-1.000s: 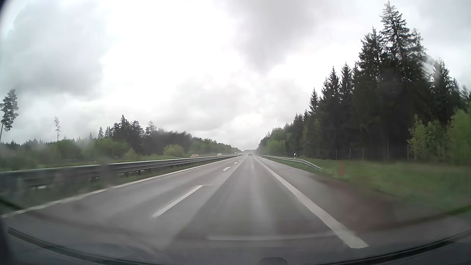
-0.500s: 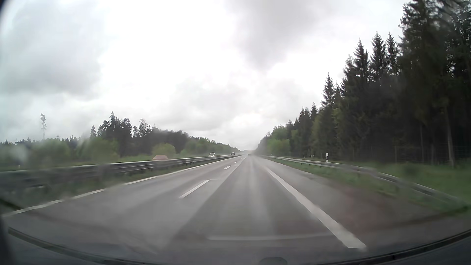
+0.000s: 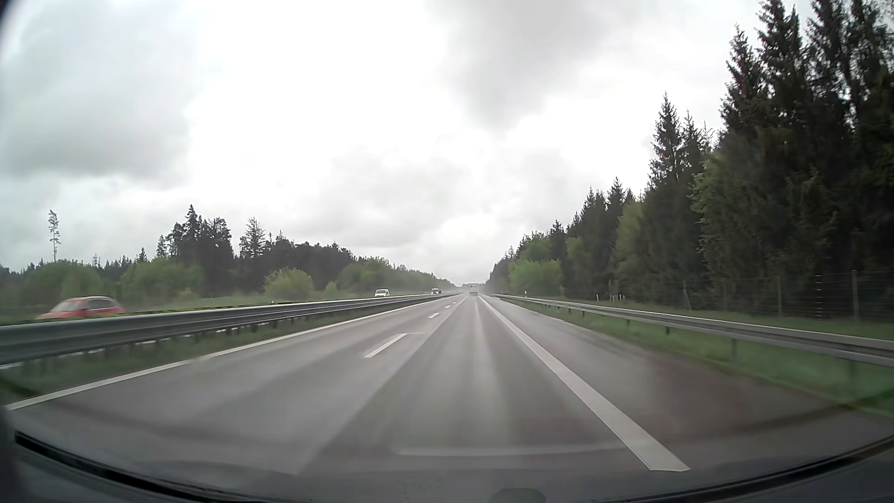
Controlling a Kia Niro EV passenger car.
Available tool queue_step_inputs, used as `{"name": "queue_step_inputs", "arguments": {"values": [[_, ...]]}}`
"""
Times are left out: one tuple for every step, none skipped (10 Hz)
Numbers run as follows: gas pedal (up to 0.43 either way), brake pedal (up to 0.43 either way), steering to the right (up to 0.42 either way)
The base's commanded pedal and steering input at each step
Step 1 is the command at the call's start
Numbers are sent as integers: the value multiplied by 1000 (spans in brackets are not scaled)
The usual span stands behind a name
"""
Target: Follow the waypoints while adhering to traffic rules and regulations
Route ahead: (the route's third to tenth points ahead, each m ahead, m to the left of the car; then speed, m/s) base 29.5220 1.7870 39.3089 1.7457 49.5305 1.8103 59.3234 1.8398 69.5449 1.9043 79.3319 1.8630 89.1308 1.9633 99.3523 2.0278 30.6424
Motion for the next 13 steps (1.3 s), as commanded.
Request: {"name": "queue_step_inputs", "arguments": {"values": [[287, 0, -2], [287, 0, -2], [287, 0, -2], [287, 0, -2], [287, 0, -2], [287, 0, -2], [287, 0, -2], [287, 0, -2], [287, 0, -2], [280, 0, -2], [280, 0, -2], [280, 0, -2], [280, 0, -2]]}}
